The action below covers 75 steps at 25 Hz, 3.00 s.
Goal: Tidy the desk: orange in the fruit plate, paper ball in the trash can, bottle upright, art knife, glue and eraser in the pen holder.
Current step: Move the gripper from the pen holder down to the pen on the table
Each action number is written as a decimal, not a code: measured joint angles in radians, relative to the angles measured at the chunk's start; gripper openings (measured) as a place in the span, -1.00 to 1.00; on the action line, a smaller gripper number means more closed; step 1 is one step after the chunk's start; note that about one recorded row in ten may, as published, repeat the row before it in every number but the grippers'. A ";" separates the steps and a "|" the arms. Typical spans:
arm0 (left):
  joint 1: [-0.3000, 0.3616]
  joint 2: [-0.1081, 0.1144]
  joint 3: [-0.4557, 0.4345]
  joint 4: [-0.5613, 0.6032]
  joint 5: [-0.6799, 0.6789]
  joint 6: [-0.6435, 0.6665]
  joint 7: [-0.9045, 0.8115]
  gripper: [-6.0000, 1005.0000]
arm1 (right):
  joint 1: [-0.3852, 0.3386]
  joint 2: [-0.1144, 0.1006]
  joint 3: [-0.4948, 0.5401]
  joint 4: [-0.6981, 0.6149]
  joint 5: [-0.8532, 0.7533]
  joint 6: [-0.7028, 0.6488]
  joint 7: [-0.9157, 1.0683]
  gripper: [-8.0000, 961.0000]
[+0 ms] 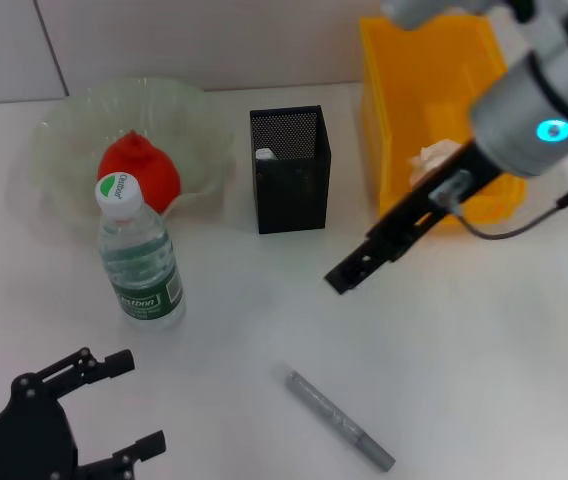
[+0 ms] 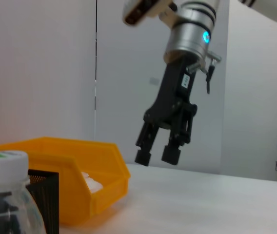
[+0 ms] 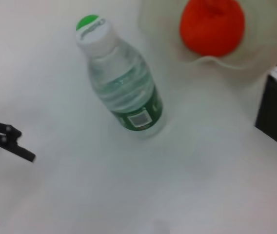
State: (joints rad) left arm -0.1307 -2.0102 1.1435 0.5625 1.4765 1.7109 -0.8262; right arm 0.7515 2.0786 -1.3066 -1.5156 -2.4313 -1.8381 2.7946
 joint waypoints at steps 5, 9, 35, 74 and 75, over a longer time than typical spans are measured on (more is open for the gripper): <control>-0.003 0.001 -0.001 0.000 0.026 -0.048 0.000 0.62 | 0.087 0.003 -0.144 0.022 -0.054 0.002 0.134 0.72; -0.003 0.001 -0.001 -0.001 0.029 -0.064 0.000 0.62 | 0.144 0.013 -0.208 0.101 -0.067 0.002 0.162 0.72; -0.030 -0.009 -0.003 -0.004 0.028 -0.105 0.000 0.62 | 0.223 0.014 -0.422 0.429 0.066 0.188 0.163 0.68; -0.041 -0.012 0.004 -0.027 0.028 -0.097 0.009 0.62 | 0.264 0.014 -0.570 0.533 0.054 0.302 0.161 0.59; -0.041 -0.012 0.004 -0.027 0.028 -0.097 0.009 0.62 | 0.264 0.014 -0.570 0.533 0.054 0.302 0.161 0.59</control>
State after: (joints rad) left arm -0.1719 -2.0218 1.1474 0.5353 1.5049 1.6139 -0.8175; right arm 1.0159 2.0922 -1.8765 -0.9823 -2.3775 -1.5363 2.9560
